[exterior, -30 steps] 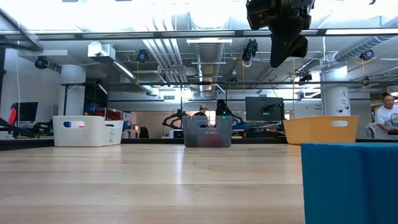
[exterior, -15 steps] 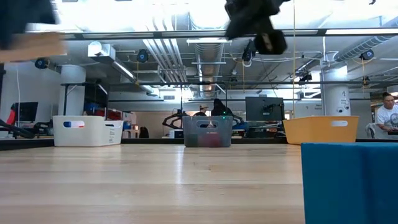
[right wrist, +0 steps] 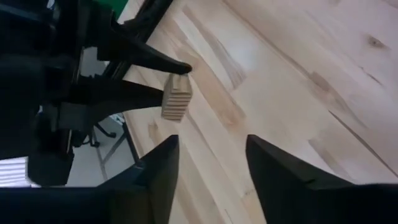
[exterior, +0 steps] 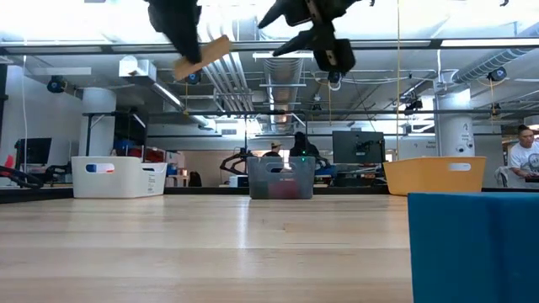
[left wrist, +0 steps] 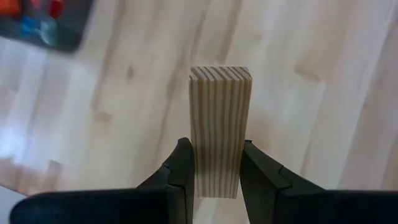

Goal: Sort blocks by size
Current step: Put the brown block into the yellow bin

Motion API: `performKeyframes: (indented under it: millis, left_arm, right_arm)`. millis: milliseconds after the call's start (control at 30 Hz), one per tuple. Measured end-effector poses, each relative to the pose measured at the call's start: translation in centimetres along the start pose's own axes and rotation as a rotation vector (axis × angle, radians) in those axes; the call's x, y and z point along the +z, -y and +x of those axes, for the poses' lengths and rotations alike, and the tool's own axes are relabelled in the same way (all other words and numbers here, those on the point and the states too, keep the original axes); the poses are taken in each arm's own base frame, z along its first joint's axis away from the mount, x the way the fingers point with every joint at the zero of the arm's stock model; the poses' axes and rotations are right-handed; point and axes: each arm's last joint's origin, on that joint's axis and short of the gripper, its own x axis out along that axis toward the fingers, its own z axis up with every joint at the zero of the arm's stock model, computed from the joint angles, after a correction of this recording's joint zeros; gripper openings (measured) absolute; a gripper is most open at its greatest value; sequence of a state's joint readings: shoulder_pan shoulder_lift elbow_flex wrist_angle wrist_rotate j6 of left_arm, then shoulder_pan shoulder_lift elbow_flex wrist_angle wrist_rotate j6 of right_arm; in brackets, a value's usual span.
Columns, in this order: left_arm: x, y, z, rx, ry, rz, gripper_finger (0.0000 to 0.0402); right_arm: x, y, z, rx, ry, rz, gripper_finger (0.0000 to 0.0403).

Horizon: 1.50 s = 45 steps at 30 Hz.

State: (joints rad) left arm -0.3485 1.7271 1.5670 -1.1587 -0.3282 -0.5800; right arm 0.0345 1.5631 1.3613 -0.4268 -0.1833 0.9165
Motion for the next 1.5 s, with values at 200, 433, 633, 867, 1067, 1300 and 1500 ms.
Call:
performKeyframes:
  millis: [200, 433, 633, 867, 1067, 1300, 1500]
  left_arm:
    - [1.7, -1.5, -0.8, -0.002, 0.042, -0.030, 0.0070]
    - [2.1, -1.5, -1.2, -0.014, 0.063, -0.056, 0.0070]
    - [2.6, -1.7, -2.0, 0.022, 0.116, -0.079, 0.0070]
    - [2.9, -1.7, -2.3, 0.021, 0.132, -0.090, 0.0070]
    - [2.9, -1.7, -2.3, 0.025, 0.139, -0.112, 0.0088]
    - [2.9, -1.8, -2.4, 0.029, 0.143, -0.113, 0.0102]
    - [2.9, -1.8, -2.4, 0.044, 0.144, -0.144, 0.0105]
  right_arm:
    - [0.5, -0.2, 0.7, 0.027, 0.024, 0.005, 0.0206]
    - [1.4, -0.8, 0.8, 0.110, 0.093, 0.015, 0.0213]
    - [1.4, -0.6, 1.6, 0.113, 0.087, 0.035, 0.0199]
    - [1.6, -0.6, 1.4, 0.117, 0.097, 0.033, 0.0175]
    - [1.8, -0.5, 1.3, 0.115, 0.106, 0.037, 0.0110]
    - [1.7, -0.4, 1.4, 0.109, 0.103, 0.023, 0.0044]
    - [2.1, -0.1, 1.3, 0.103, 0.112, 0.019, 0.0044]
